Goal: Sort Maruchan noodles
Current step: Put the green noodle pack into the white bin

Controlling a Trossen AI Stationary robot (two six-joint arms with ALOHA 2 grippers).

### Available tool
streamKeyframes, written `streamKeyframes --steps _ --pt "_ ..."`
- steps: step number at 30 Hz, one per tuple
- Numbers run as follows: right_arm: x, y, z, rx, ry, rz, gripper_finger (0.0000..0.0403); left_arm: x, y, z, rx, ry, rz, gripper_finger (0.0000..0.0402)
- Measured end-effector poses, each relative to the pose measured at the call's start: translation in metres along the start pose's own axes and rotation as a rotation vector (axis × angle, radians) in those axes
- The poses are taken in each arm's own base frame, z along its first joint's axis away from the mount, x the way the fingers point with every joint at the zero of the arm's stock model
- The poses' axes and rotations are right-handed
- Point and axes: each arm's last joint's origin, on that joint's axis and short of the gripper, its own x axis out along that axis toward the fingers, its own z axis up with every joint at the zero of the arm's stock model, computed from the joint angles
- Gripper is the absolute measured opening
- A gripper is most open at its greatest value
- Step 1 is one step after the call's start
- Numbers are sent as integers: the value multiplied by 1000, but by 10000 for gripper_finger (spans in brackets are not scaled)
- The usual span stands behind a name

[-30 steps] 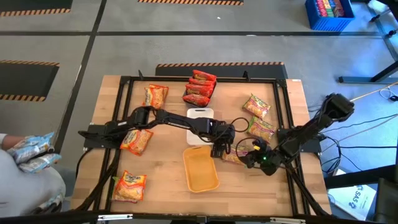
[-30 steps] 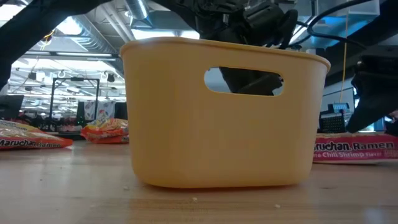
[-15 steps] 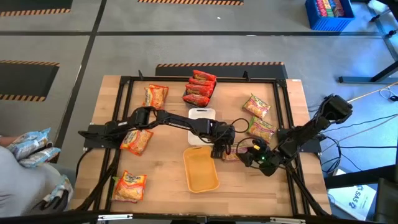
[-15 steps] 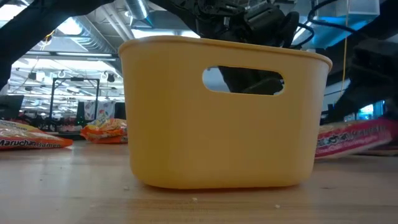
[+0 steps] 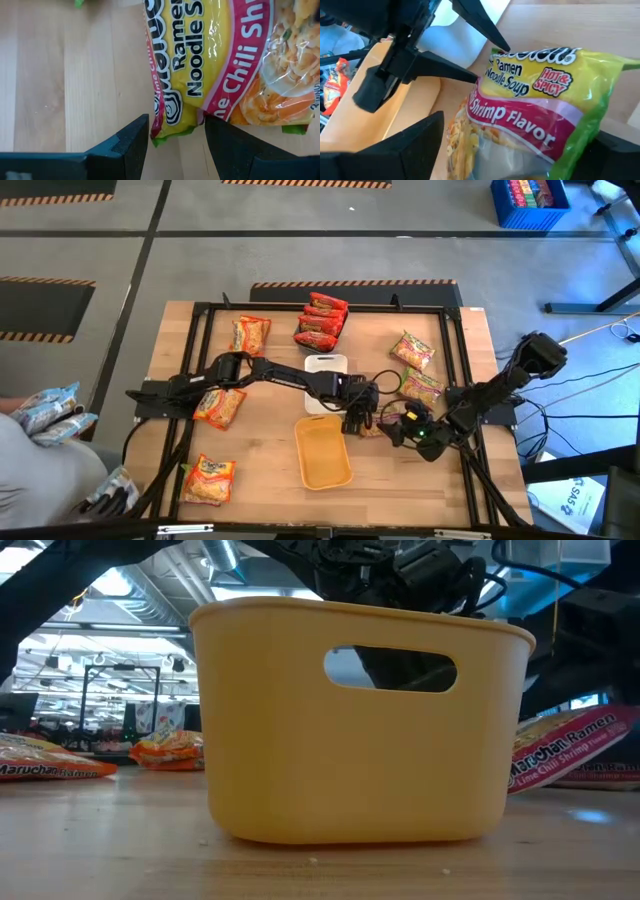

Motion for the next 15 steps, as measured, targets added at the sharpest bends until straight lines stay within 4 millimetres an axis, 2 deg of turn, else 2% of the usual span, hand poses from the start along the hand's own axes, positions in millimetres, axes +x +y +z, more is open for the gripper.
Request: streamKeyframes --steps 12,15 --pt "4 2 4 -34 10 -5 154 -3 -2 2 4 -10 14 188" --pt "3 3 4 -64 12 4 124 -5 -3 4 15 -7 13 188"
